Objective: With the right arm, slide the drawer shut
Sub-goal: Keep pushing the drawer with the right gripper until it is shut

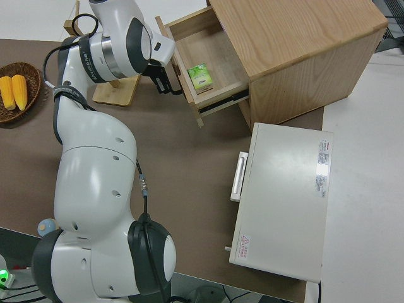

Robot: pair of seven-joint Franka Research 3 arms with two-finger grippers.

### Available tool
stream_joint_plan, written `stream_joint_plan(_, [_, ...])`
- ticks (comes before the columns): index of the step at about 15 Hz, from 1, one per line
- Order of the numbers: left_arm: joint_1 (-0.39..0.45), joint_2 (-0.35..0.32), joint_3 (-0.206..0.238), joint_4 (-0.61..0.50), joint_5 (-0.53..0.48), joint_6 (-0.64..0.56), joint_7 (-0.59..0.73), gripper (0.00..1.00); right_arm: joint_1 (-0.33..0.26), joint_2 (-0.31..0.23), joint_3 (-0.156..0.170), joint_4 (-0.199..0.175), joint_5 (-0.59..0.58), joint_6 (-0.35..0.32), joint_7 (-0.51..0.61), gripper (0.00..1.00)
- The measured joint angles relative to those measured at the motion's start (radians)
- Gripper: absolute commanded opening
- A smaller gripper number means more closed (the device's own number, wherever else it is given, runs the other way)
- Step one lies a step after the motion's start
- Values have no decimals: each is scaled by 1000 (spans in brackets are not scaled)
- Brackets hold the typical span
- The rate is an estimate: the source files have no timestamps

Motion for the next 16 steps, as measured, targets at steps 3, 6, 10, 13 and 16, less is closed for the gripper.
stream_joint_plan(3, [0,0,0,0,0,0,0,993,-39,10,-2,20,-4,1,-45,0])
stream_joint_plan(6, [0,0,0,0,0,0,0,993,-59,17,-1,41,-17,1,-59,0])
stream_joint_plan(10, [0,0,0,0,0,0,0,993,-119,40,2,69,-21,14,-121,0])
stream_joint_plan(13, [0,0,0,0,0,0,0,993,-159,58,3,75,-23,64,-135,0])
stream_joint_plan(16, [0,0,0,0,0,0,0,993,-174,61,4,77,-24,88,-137,0])
